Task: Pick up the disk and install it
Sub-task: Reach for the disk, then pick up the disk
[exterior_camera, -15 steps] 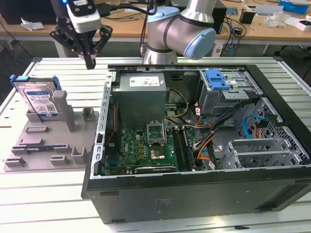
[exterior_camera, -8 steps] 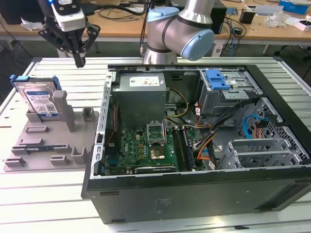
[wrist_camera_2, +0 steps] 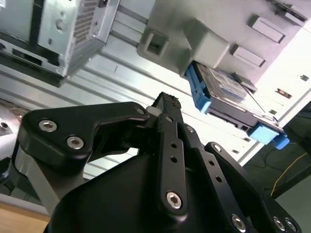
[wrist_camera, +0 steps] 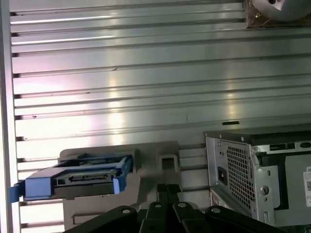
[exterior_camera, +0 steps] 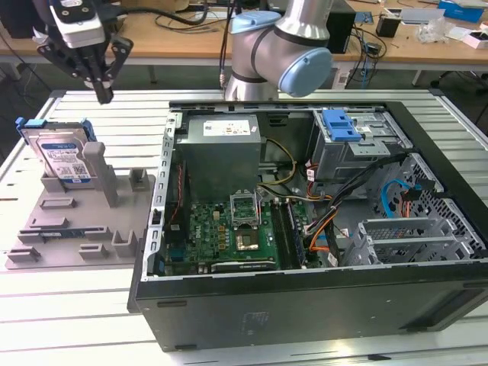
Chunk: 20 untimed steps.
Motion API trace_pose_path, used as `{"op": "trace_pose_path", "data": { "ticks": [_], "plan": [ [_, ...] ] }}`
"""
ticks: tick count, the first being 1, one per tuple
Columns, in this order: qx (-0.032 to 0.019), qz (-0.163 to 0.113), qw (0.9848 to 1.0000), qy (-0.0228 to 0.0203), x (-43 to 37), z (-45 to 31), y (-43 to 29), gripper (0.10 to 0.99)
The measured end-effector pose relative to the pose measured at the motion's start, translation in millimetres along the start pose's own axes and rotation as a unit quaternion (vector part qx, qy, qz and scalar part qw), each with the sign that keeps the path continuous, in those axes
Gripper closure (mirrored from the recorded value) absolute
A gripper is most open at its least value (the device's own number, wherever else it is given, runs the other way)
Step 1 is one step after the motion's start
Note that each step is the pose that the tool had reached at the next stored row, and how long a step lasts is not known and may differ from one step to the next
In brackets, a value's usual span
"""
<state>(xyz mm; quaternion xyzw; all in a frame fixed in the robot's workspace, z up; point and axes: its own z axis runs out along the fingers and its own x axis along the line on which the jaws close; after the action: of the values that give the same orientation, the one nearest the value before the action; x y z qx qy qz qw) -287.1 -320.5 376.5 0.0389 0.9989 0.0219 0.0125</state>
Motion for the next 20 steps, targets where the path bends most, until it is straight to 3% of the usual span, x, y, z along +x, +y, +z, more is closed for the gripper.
{"op": "trace_pose_path", "data": {
  "ticks": [3, 7, 8, 20],
  "plan": [
    [0.0001, 0.000, 1.0000, -0.0001, 13.8, 1.7, 2.3, 0.980],
    [0.0002, 0.000, 1.0000, 0.0000, 39.0, 4.3, 5.3, 0.980],
    [0.0001, 0.000, 1.0000, -0.0001, 41.3, 4.4, 5.5, 0.980],
    [0.0000, 0.000, 1.0000, -0.0017, 43.7, 4.4, 5.3, 0.980]
  ]
}}
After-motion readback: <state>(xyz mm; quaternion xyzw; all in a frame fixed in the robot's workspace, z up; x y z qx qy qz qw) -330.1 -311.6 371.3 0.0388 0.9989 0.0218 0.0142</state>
